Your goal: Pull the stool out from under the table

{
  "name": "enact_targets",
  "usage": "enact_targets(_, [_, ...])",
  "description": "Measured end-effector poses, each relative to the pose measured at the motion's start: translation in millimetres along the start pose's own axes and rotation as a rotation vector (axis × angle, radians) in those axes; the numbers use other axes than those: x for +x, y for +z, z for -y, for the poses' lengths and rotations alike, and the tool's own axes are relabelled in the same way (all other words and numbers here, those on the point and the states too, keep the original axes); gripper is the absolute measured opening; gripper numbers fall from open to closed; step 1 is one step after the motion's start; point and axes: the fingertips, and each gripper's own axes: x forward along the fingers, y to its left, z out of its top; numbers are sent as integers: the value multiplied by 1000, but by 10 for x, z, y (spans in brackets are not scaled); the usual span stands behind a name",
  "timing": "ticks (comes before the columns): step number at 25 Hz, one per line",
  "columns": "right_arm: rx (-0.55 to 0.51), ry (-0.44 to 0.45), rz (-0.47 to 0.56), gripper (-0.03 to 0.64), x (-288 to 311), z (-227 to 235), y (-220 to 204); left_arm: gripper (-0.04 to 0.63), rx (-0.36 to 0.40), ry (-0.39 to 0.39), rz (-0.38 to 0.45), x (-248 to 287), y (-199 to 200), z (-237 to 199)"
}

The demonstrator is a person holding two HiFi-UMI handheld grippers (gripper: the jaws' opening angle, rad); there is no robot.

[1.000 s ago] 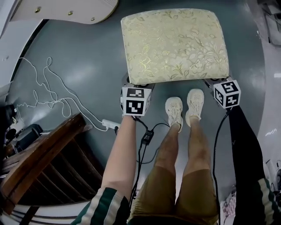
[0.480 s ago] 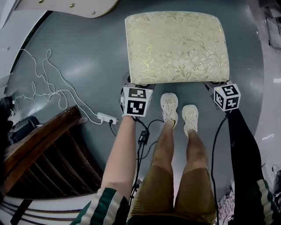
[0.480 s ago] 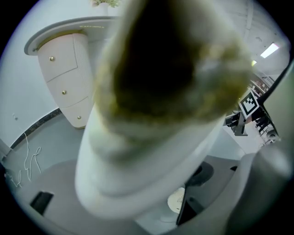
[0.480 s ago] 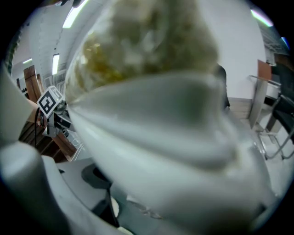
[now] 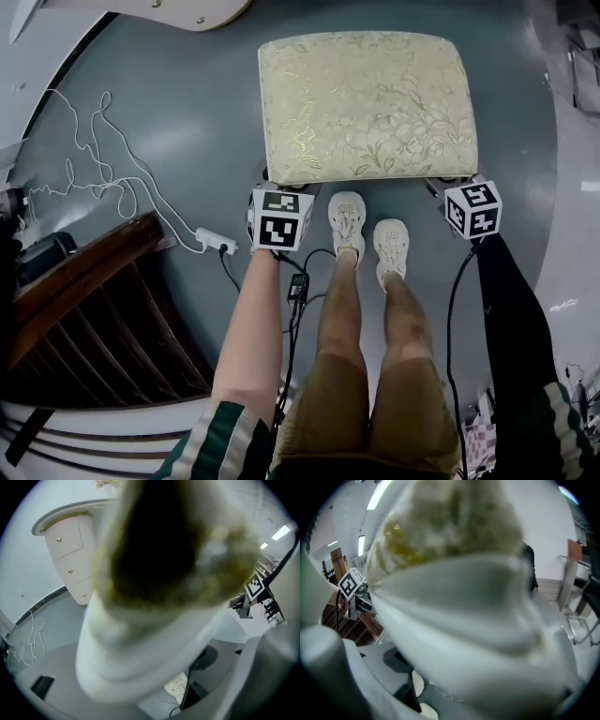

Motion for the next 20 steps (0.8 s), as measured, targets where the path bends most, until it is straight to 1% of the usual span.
enact_targets(4, [-8, 14, 1, 407, 22, 7, 4, 388, -7, 17, 4, -14, -2, 5])
enact_targets(14, [-20, 38, -30, 407, 15, 23, 5, 388, -42, 18, -37, -33, -68, 55])
enact_targets(20, [-27, 53, -85, 407, -44, 13, -7, 388, -83, -1, -83, -70, -143, 126])
